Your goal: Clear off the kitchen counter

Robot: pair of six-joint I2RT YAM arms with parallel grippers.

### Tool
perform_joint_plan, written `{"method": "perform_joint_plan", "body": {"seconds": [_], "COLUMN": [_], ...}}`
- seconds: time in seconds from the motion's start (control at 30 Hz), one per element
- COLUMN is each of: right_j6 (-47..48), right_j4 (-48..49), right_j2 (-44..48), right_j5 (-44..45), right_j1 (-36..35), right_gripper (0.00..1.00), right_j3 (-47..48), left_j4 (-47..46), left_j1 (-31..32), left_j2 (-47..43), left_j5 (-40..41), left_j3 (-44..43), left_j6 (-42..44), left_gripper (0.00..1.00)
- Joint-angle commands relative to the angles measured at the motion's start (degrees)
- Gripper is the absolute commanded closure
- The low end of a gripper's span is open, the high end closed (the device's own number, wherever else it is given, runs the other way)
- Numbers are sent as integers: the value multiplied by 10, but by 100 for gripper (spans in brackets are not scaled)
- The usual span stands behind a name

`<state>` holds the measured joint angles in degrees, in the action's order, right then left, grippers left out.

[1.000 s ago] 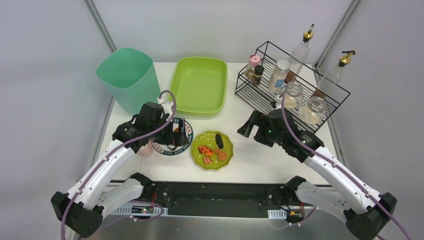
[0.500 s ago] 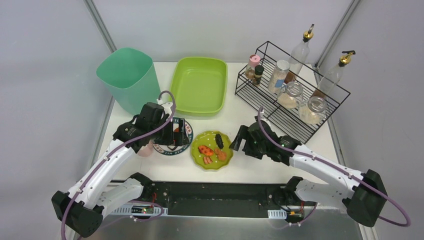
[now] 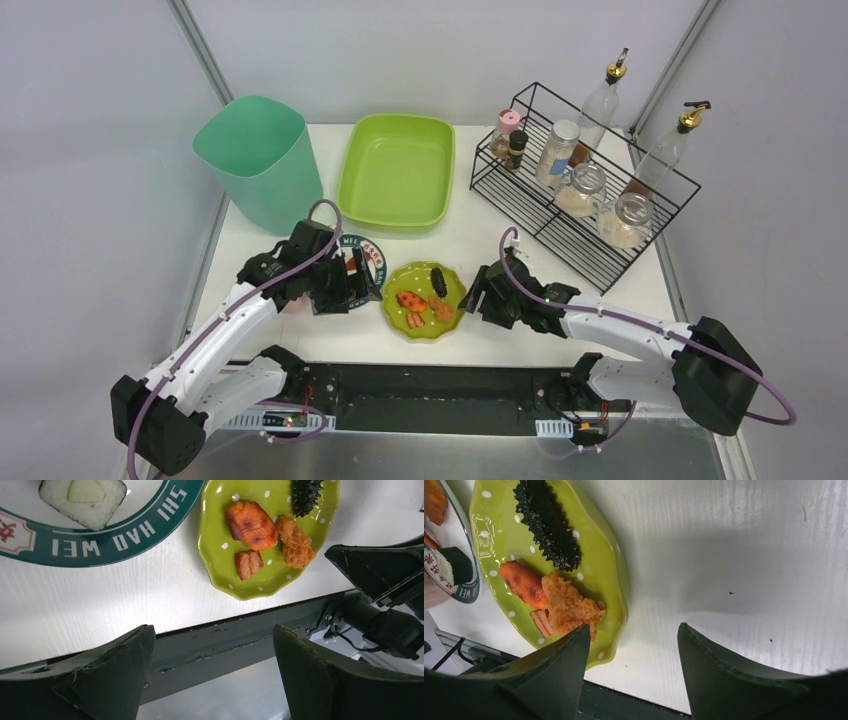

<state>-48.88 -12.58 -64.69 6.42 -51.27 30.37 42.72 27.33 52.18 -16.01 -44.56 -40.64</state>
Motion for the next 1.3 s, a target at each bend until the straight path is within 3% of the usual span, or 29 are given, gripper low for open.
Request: {"method": "perform_joint_plan", "body": {"seconds": [0.0,0.5,0.67,1.0,1.27], "right_j6": [-22,-26,-28,-27,-25], "right_j4": [60,111,123,123,109], "right_j2": [-19,-83,-97,-86,-43], "right_j5": [17,26,26,41,50], "right_j1": [-4,-4,-4,-3,-3], "right_gripper": [35,54,66,100,100], "right_j3": [-12,-15,-16,-30,-47], "left_j4": [1,-24,-43,-73,-122], "left_j1": [3,5,9,30,58], "left_j2": [5,-4,7,42,98], "left_j5": [10,-24,-34,-33,-37], "left_j3": [23,68,87,94,91], "left_j6": [-76,-105,-118,-137,-149], "left_gripper": [9,7,7,7,6]}}
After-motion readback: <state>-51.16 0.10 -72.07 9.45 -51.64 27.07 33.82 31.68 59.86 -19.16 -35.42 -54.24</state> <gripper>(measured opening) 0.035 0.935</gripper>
